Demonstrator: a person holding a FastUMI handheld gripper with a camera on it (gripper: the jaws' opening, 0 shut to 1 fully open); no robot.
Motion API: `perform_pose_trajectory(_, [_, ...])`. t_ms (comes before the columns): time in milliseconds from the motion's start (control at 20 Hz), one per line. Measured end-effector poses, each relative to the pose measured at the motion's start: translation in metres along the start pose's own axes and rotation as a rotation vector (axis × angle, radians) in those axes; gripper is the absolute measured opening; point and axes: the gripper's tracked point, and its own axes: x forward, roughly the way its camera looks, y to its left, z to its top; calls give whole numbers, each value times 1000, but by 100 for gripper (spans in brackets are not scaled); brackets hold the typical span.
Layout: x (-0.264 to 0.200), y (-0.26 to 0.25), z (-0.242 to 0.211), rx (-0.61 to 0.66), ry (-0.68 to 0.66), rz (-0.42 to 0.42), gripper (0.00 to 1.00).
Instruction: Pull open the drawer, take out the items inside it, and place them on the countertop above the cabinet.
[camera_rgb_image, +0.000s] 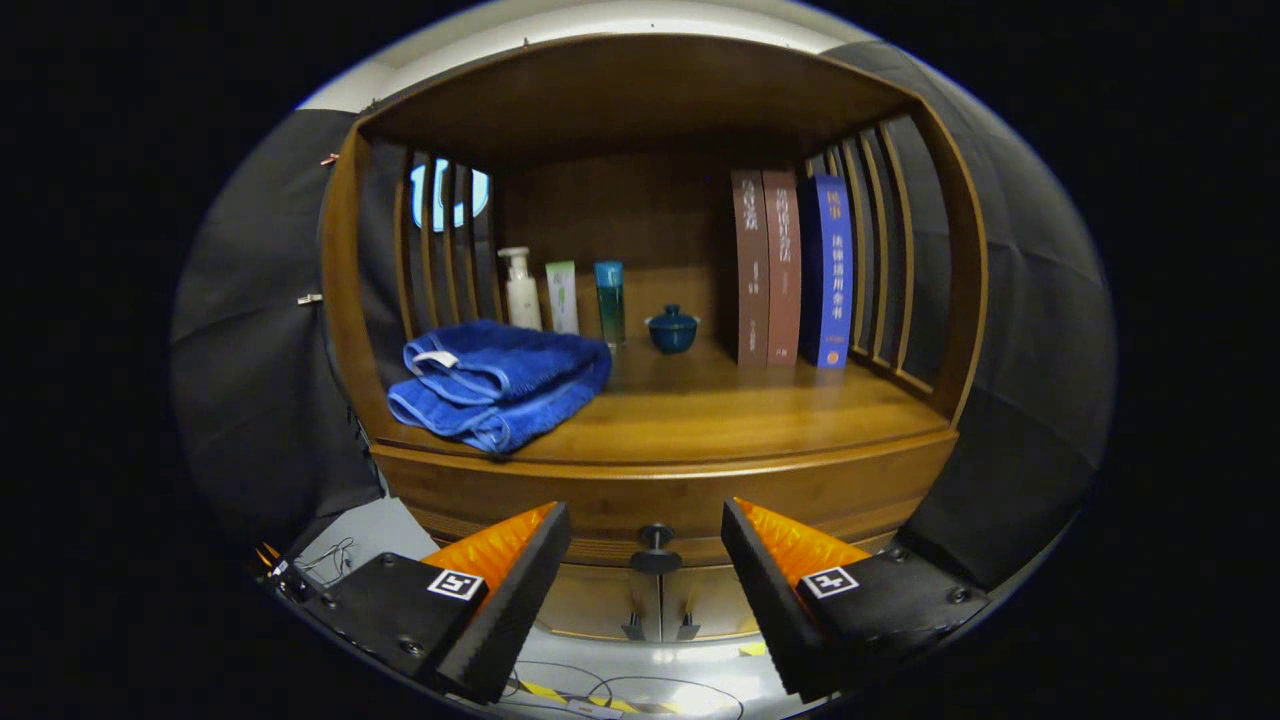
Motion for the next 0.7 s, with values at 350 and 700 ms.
perform_pose_trajectory(350, [41,-6,-47,2,116,-17,99])
perform_pose_trajectory(700, [56,-10,-66,-8,180,-22,63])
